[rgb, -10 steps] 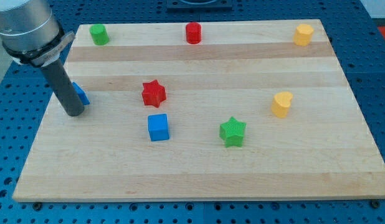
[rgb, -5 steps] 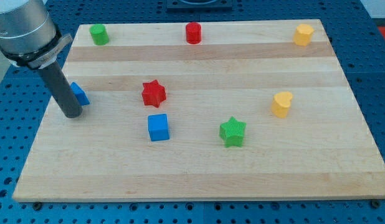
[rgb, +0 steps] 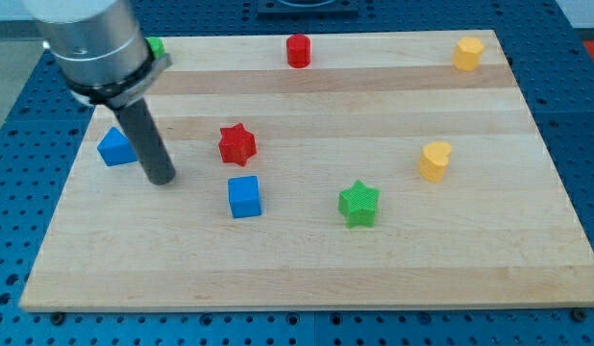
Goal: Move your arm left to the yellow heart
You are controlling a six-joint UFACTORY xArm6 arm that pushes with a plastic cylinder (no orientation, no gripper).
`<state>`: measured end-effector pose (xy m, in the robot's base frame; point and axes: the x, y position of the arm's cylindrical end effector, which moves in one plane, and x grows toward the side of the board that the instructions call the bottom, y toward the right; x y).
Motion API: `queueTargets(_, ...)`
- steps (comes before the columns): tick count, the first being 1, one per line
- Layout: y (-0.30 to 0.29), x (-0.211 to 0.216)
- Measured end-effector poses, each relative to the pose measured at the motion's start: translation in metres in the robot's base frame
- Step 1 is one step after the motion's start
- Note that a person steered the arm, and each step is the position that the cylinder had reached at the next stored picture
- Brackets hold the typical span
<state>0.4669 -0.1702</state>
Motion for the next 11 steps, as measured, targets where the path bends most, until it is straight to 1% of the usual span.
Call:
queueTargets(1,0.03,0.0)
queueTargets(3,0.067,0.0)
queueTargets(8,0.219,0.0)
queueTargets(10,0.263,0.0)
queueTargets(11,0.27,0.0)
